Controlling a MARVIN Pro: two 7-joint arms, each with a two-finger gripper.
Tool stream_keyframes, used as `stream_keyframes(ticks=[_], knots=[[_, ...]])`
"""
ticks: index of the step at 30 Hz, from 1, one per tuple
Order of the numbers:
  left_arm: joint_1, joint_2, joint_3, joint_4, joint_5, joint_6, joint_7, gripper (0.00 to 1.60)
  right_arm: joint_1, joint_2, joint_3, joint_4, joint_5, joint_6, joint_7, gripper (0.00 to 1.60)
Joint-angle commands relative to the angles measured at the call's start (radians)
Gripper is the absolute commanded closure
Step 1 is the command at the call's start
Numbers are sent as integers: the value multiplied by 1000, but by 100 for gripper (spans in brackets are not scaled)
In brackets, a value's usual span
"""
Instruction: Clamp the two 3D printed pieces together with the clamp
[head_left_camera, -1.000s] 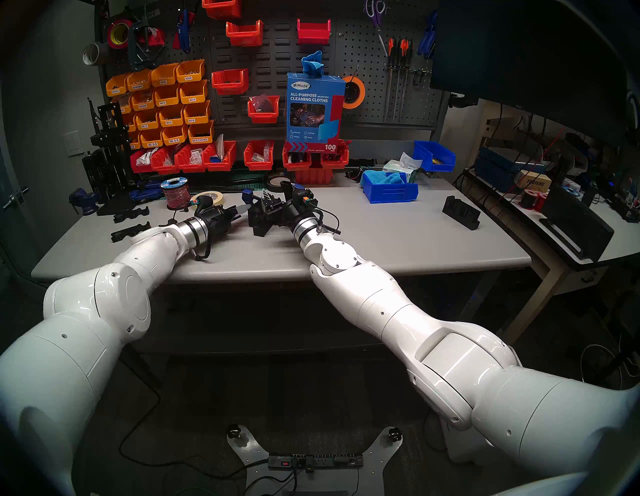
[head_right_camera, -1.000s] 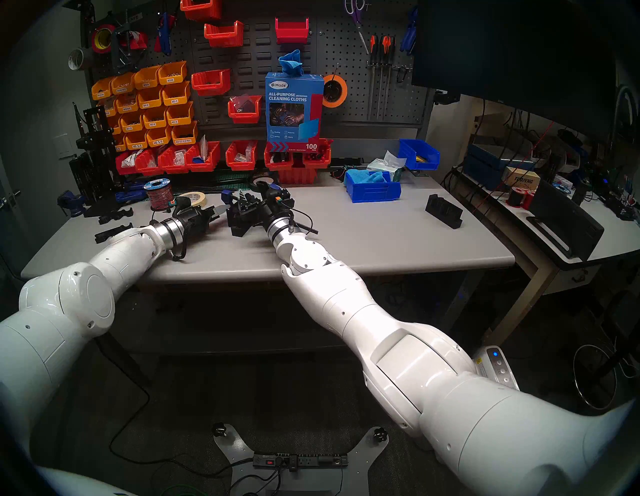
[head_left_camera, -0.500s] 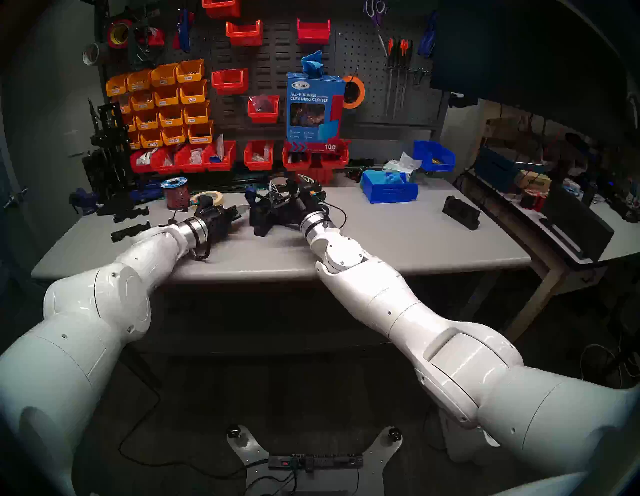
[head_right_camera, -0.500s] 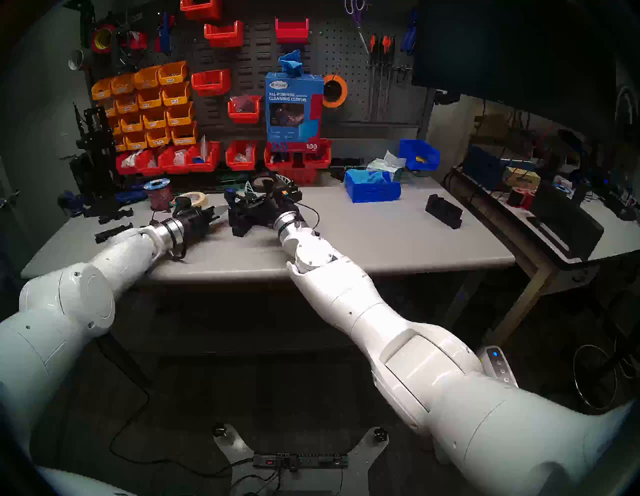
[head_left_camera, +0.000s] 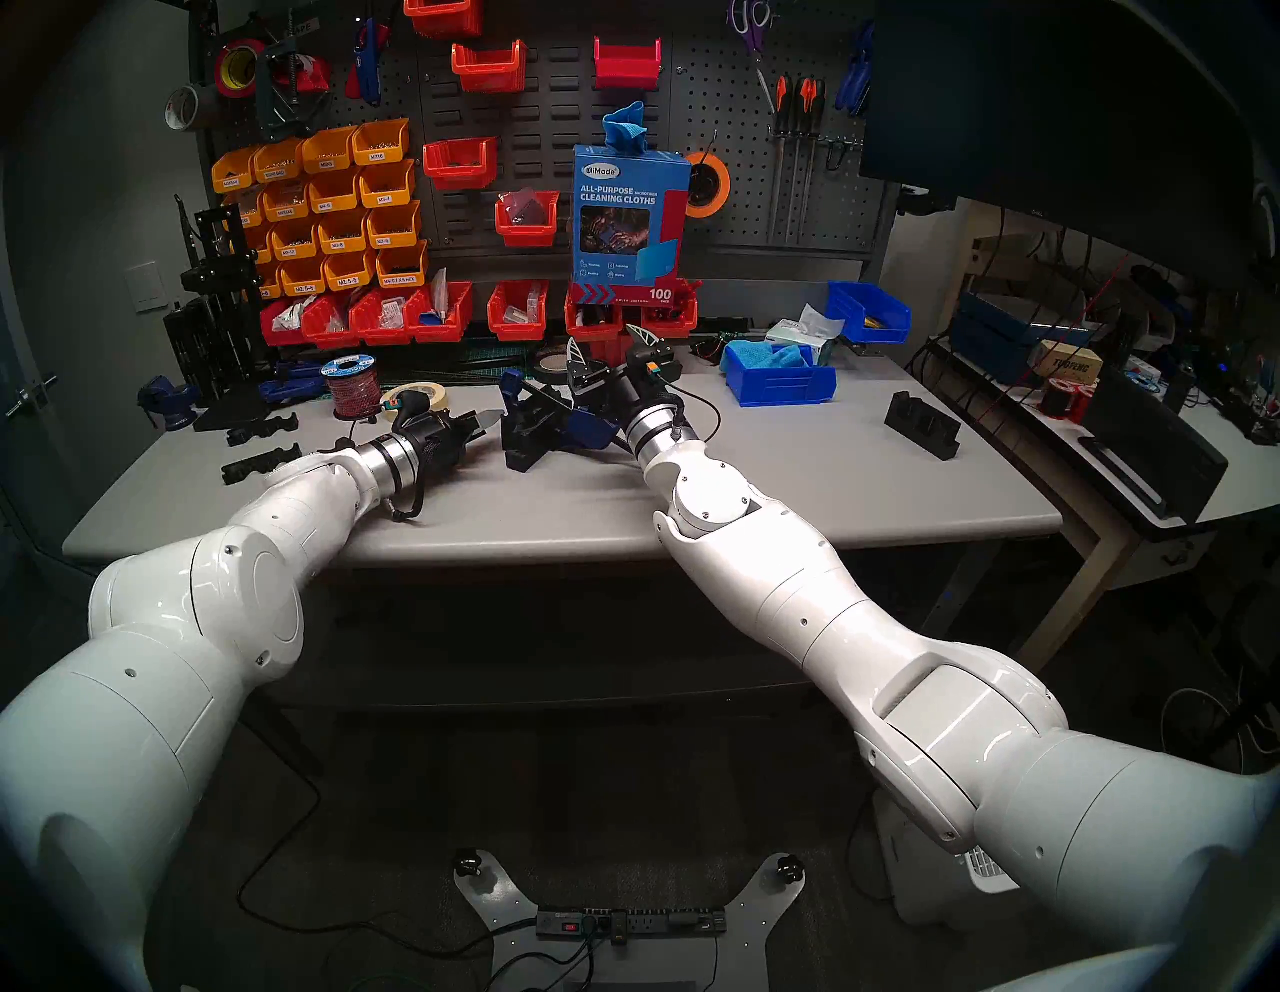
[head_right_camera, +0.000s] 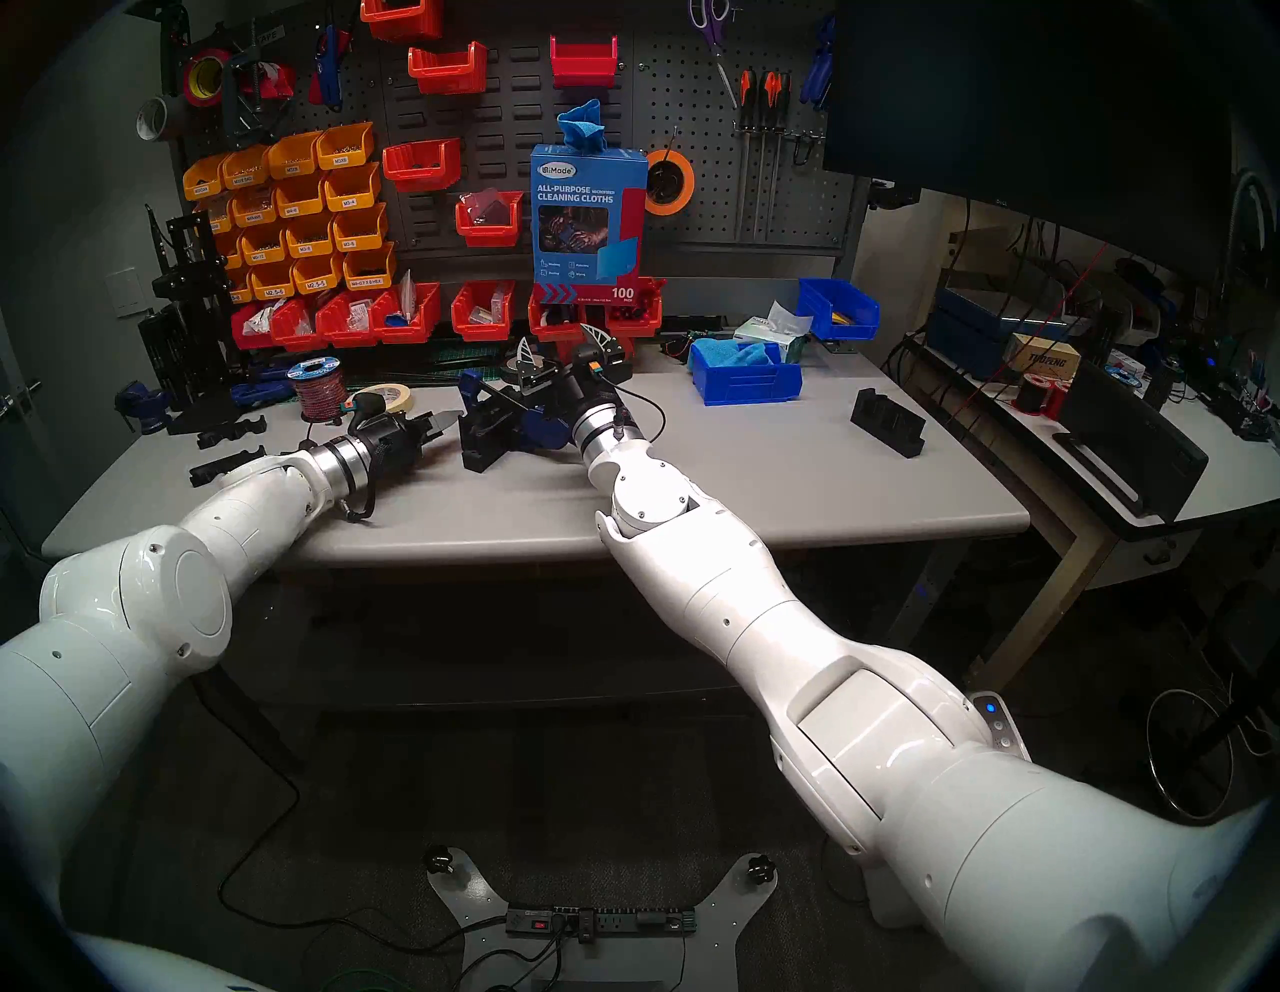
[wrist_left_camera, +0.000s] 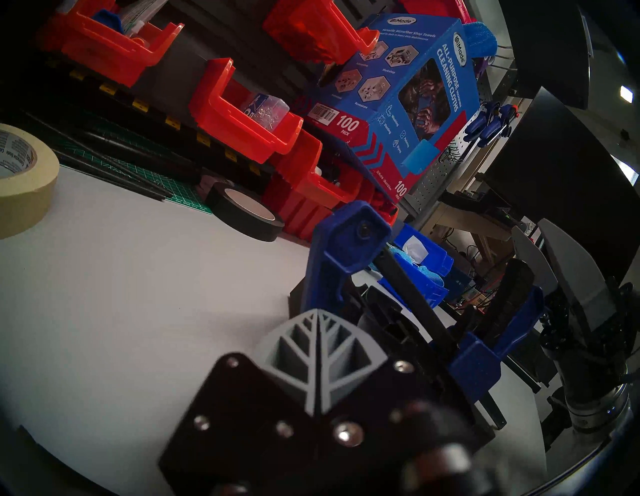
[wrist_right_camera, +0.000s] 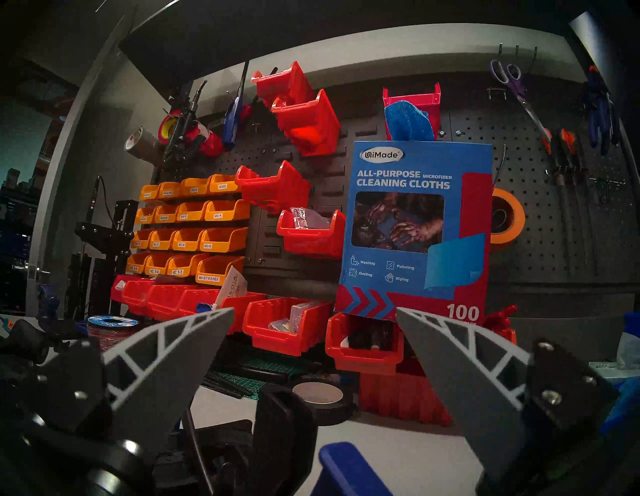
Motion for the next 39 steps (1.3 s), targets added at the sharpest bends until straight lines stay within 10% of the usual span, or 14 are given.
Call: stream_keyframes(ticks=[1,39], knots=[[-10,-1,-5,-3,-5,-3,-17,160,14,20,8,-83,-23,-4,-29,0],[-10,0,-10,-3,6,-4,-32,160,-116,166,40,-282,-84,81,-181,0]])
